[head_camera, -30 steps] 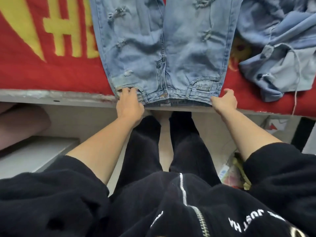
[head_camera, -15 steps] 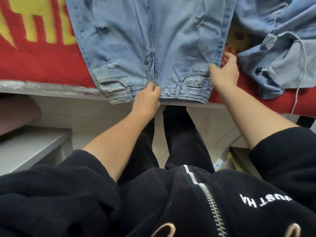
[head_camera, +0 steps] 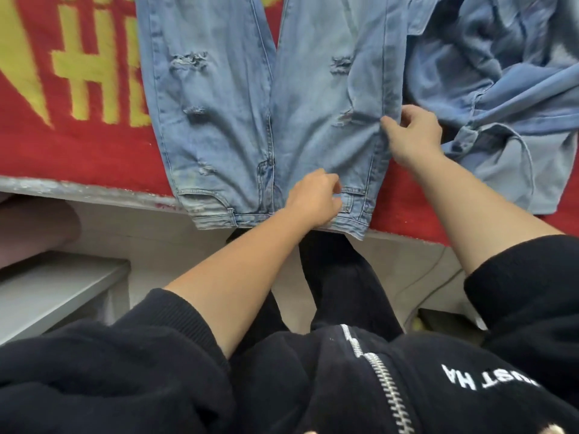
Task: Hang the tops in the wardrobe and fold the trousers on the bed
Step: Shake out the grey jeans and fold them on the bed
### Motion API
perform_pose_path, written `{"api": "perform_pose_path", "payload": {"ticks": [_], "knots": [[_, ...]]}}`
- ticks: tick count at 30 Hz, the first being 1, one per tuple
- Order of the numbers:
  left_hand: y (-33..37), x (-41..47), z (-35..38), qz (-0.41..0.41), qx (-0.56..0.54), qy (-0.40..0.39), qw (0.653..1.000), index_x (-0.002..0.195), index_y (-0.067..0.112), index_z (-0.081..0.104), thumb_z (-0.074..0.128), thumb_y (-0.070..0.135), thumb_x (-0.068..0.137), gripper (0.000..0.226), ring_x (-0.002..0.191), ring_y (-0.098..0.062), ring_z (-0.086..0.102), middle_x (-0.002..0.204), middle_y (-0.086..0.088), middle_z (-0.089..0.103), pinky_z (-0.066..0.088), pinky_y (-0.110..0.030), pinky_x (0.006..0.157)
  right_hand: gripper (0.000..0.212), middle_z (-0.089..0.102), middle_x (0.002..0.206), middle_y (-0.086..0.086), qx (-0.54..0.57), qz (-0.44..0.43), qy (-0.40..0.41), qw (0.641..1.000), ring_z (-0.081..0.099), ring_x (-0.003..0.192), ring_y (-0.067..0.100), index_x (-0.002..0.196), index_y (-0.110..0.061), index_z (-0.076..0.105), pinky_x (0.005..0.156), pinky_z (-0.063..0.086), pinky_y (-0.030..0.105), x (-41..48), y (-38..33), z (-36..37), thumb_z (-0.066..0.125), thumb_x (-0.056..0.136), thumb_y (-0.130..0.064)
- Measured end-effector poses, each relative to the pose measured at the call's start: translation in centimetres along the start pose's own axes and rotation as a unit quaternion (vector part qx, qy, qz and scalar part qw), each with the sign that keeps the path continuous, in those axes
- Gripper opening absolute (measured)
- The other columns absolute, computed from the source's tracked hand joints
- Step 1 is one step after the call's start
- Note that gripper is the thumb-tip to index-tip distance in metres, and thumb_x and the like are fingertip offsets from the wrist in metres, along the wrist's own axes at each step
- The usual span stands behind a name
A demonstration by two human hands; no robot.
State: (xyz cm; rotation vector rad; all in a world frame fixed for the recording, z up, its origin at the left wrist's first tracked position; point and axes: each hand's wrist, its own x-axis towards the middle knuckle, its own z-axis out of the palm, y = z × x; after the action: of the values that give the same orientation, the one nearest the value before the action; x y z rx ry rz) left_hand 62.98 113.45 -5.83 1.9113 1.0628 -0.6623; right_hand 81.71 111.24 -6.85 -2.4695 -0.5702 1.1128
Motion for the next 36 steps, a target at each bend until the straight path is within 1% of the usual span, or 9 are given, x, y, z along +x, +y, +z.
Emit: {"api": "perform_pose_path", "payload": {"ticks": [5,9,12,18,22,25,29,33,36], "knots": [[3.9,2.4,3.0,-0.073,-0.095,-0.075,0.990,0.122,0.025,0.057,0.064,0.060,0.080,0.055,0.128,-0.030,0.025,0.132,-0.010,0.033,0.035,-0.046,0.107,0.024,0.072,0.084,-0.001,0.085,0.006,-0.048,0.995,0.070,0.079,0.026,0.096,-0.047,0.066,0.079,0.058,0.050,-0.3,0.5,-1.5,0.063,0.074,-0.037],[4.0,2.2,3.9,-0.126,-0.077,0.030,0.989,0.112,0.017,0.054,0.056,0.082,0.067,0.079,0.122,-0.030,0.032,0.125,-0.008,0.041,0.037,-0.047,0.102,0.028,0.070,0.099,0.003,0.163,0.005,-0.142,0.976,0.068,0.061,0.007,0.118,-0.023,0.061,0.046,0.052,0.023,-0.8,-1.6,-1.9,0.057,0.093,-0.010],[2.4,1.8,3.4,-0.107,-0.087,0.055,0.989,0.104,0.016,0.055,0.059,0.063,0.077,0.055,0.117,-0.032,0.042,0.118,-0.009,0.051,0.042,-0.048,0.096,0.032,0.071,0.105,0.005,0.202,0.003,-0.177,0.963,0.071,0.063,0.017,0.122,-0.019,0.061,0.058,0.061,0.035,-1.7,-4.1,-1.5,0.052,0.094,-0.005],[-4.9,-0.8,-1.6,-0.104,-0.362,0.009,0.926,0.071,0.019,0.058,0.066,0.029,0.080,0.015,0.072,-0.019,0.058,0.072,0.002,0.063,0.046,-0.033,0.065,0.034,0.058,0.082,0.012,0.172,-0.035,-0.170,0.970,0.059,0.058,0.022,0.116,-0.023,0.058,0.060,0.061,0.040,-3.0,-11.4,4.2,0.050,0.090,-0.003],[-13.8,-4.2,-6.4,-0.154,-0.401,0.056,0.902,0.089,0.010,0.072,0.068,0.025,0.079,0.018,0.081,-0.019,0.067,0.084,-0.003,0.073,0.052,-0.036,0.073,0.027,0.056,0.075,0.018,0.109,-0.084,-0.169,0.976,0.063,0.064,0.034,0.106,-0.025,0.055,0.061,0.061,0.049,-4.1,-18.1,12.2,0.053,0.080,-0.020],[-20.7,-6.1,-9.1,-0.196,-0.364,0.106,0.904,0.093,0.010,0.067,0.069,0.018,0.083,0.013,0.078,-0.016,0.061,0.084,0.000,0.068,0.044,-0.028,0.066,0.025,0.060,0.066,-0.001,0.036,-0.142,-0.162,0.976,0.067,0.072,0.034,0.104,-0.025,0.055,0.070,0.057,0.051,-5.0,-22.3,18.8,0.053,0.080,-0.030],[-27.6,-7.1,-9.7,-0.261,-0.382,0.128,0.877,0.089,0.018,0.064,0.071,0.015,0.084,0.009,0.082,-0.018,0.063,0.084,0.003,0.066,0.047,-0.027,0.066,0.046,0.068,0.093,0.005,-0.060,-0.193,-0.178,0.963,0.063,0.098,0.036,0.137,-0.018,0.045,0.081,0.048,0.038,-6.0,-25.6,26.0,0.052,0.091,-0.020],[-30.6,-6.0,-9.0,-0.238,-0.344,0.095,0.904,0.091,0.016,0.071,0.071,0.025,0.086,0.011,0.084,-0.021,0.066,0.087,-0.002,0.072,0.052,-0.035,0.076,0.074,0.062,0.124,0.018,-0.140,-0.165,-0.200,0.955,0.054,0.119,0.035,0.157,-0.015,0.018,0.095,0.045,0.040,-4.7,-26.1,30.2,0.051,0.090,-0.022],[-31.3,-4.7,-9.3,-0.217,-0.278,0.031,0.935,0.091,0.016,0.064,0.066,0.027,0.089,0.012,0.085,-0.026,0.062,0.084,-0.003,0.067,0.049,-0.035,0.072,0.071,0.063,0.121,0.017,-0.155,-0.143,-0.200,0.957,0.049,0.125,0.031,0.155,-0.020,0.026,0.099,0.044,0.038,-4.1,-25.5,30.4,0.050,0.089,-0.019]]}}
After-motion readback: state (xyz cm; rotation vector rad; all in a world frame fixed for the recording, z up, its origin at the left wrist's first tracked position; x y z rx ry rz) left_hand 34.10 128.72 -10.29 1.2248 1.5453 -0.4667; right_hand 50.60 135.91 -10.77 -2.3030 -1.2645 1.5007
